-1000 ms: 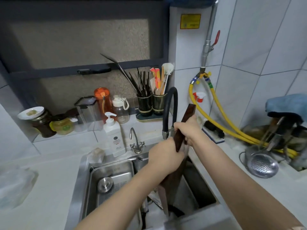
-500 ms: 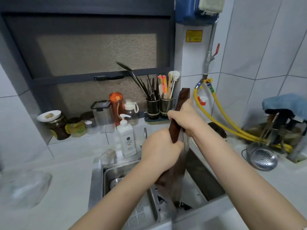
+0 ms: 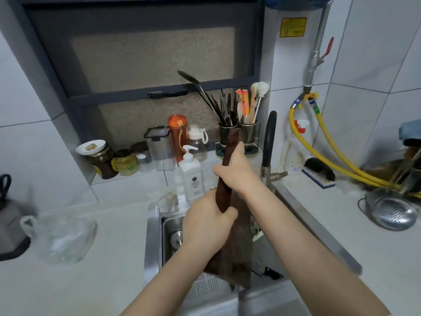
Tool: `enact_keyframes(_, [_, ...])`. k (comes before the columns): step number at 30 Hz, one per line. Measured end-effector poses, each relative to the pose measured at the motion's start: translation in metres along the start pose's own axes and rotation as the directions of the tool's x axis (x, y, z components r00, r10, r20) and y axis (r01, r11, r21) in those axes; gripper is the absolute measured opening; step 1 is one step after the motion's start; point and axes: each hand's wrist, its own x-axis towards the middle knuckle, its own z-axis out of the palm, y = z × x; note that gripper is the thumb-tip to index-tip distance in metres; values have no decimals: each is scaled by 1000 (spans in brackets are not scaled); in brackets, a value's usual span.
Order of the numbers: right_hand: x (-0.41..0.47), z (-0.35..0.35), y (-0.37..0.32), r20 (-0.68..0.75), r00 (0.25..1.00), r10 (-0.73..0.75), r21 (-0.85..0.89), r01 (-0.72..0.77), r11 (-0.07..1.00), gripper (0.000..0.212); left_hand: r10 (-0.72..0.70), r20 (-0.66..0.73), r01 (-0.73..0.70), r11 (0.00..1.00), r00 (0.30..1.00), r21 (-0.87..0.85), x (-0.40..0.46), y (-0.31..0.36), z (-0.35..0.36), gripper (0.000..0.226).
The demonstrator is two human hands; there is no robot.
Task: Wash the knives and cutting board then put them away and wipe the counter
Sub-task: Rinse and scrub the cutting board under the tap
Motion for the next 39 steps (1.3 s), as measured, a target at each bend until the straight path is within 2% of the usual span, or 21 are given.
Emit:
enact_keyframes(5, [22,8,13,76,995,71,-53,-67,996,99,-123,-8,122,989,992,-78,15,-10,21,12])
enact_keyframes(10, [46,7,32,130,989,71,-142,-52,989,97,-258,-8,252,951,966,-177,32,-14,55,13])
enact_keyframes(17, [80,11,82,256,961,103,-311,-19,950,103,-438,47,423,829,898,-366,50,-24,117,8])
enact_keyframes(23, [113,14,131,311,939,148,-345,-33,938,100,-520,84,516,791,850,-330,74,-28,154,4])
enact_keyframes(26, [127,13,149,336,935,114,-335,5,942,98,-541,91,539,779,836,-322,89,-30,165,5])
enact_keyframes(29, [138,9,166,343,937,70,-282,32,959,95,-533,120,542,779,837,-315,102,-29,171,5])
enact_keyframes(31, [142,1,180,330,943,34,-218,41,975,89,-520,114,528,796,847,-296,110,-29,176,14])
enact_keyframes(33, [140,-10,197,296,955,-17,-111,52,993,76,-500,133,516,810,856,-279,118,-26,181,23])
enact_keyframes(35, [134,-21,217,257,965,-54,35,47,998,55,-487,150,510,824,860,-249,124,-23,188,26])
enact_keyframes(37, [130,-28,245,208,977,-40,138,11,990,42,-472,141,491,851,870,-185,126,-20,198,19])
enact_keyframes(39, [134,-29,277,186,980,69,174,-102,979,47,-454,140,470,875,880,-116,125,-17,209,10])
